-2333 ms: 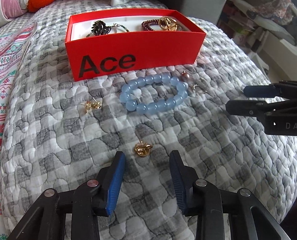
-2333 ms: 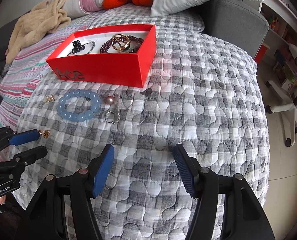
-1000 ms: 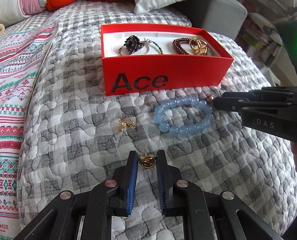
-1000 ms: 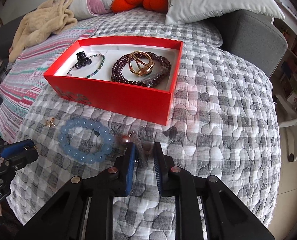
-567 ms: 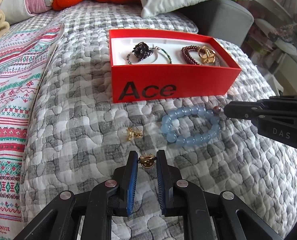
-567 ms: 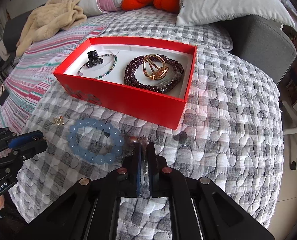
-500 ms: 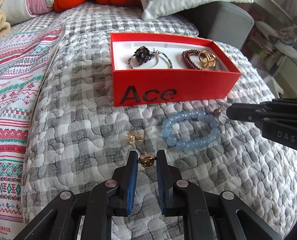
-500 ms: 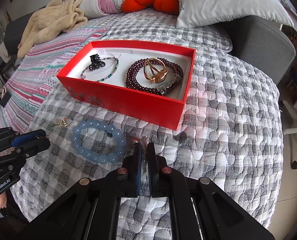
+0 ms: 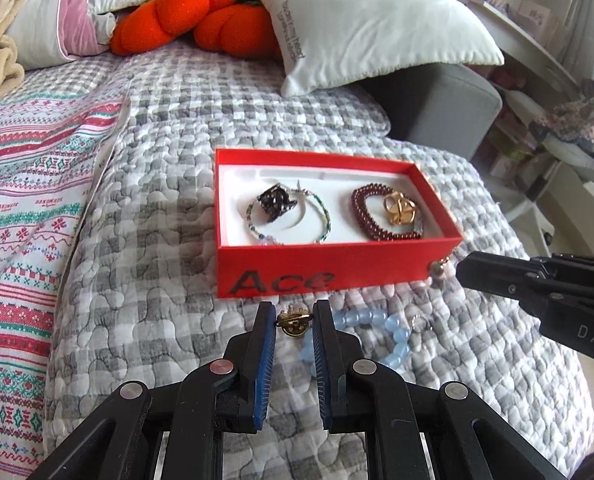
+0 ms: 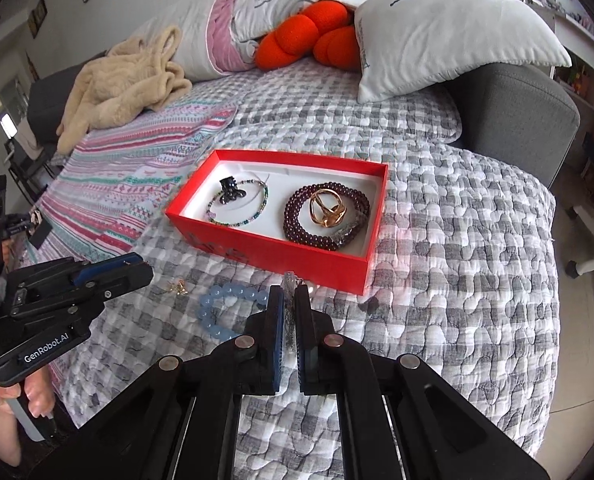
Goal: Organize jewelry
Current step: 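Carry both earrings into the red box and open both tools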
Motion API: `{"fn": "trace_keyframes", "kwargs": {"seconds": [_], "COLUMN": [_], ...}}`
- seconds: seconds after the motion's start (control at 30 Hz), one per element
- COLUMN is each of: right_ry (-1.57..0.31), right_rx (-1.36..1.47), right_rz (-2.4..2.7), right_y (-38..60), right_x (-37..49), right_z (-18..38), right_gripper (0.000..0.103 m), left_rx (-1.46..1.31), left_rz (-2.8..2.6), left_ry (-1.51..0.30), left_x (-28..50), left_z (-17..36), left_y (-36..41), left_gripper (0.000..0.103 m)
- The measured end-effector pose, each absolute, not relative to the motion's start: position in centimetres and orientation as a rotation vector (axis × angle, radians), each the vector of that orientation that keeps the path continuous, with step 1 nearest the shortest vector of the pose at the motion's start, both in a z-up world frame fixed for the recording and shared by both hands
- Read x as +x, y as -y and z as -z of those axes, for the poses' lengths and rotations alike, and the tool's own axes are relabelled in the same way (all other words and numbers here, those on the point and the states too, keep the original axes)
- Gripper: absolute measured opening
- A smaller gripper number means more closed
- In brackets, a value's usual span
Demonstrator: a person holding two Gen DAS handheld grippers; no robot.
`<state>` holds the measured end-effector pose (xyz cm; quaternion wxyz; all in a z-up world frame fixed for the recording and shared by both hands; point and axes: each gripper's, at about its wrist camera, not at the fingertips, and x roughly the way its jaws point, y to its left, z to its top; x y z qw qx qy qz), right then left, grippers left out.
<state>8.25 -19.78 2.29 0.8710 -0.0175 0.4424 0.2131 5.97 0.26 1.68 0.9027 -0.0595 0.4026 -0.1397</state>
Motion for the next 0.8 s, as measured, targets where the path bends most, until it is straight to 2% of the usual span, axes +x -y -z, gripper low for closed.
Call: {"fn": "trace_keyframes", "kwargs": {"seconds": [0.37,0.8], "right_ry": [-0.857,-0.878], "right_rx": [0.034,0.027], "right_rz": [-0.462,-0.473], "right_y": [19.8,18.8], "right_x": [10.6,13.0], "right_z": [-3.2,-1.4], "right_gripper": [0.006,0.006], "left_rx": [-0.155,-0.128], "left_rz": [0.287,0.280], "left_ry": [-0.789,-0.787], "left_x": [9.3,12.1], "left_z": [-1.6,-0.4], "left_y": [0.2,0.9], "left_gripper": [0.013,0.013]}}
